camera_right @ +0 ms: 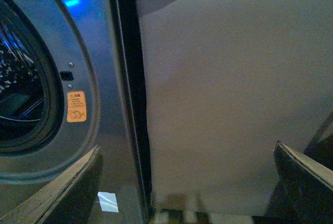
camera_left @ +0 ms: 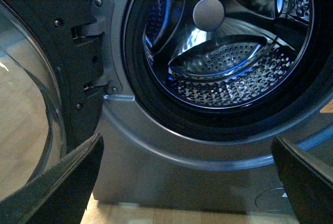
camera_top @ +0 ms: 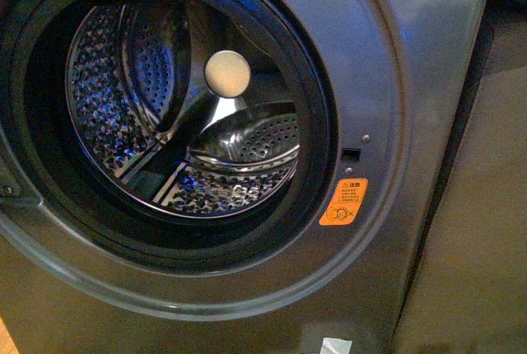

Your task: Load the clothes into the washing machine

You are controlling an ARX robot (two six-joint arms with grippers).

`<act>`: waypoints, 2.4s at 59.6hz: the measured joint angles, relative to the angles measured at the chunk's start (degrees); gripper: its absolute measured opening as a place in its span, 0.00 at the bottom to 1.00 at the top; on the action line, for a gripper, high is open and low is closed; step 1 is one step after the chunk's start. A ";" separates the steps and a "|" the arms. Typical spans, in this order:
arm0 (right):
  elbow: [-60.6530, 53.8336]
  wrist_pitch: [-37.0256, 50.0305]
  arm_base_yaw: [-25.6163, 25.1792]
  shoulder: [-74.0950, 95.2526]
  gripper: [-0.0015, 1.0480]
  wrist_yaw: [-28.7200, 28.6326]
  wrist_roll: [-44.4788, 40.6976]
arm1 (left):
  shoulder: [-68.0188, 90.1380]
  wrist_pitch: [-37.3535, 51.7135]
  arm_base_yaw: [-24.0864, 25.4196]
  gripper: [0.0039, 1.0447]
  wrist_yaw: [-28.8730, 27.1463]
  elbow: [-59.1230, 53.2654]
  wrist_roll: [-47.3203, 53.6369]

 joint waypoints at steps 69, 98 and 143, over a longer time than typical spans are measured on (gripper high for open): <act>0.63 27.98 -24.68 19.58 0.93 -38.84 9.11 | -0.04 -0.02 0.00 0.94 0.00 0.00 0.02; 38.36 38.88 -53.37 82.58 0.93 -42.47 8.24 | -0.04 -0.02 0.00 0.94 0.00 0.00 0.02; 82.90 2.84 -60.28 149.70 0.93 -21.38 -19.96 | -0.04 -0.04 0.00 0.94 0.00 0.00 0.02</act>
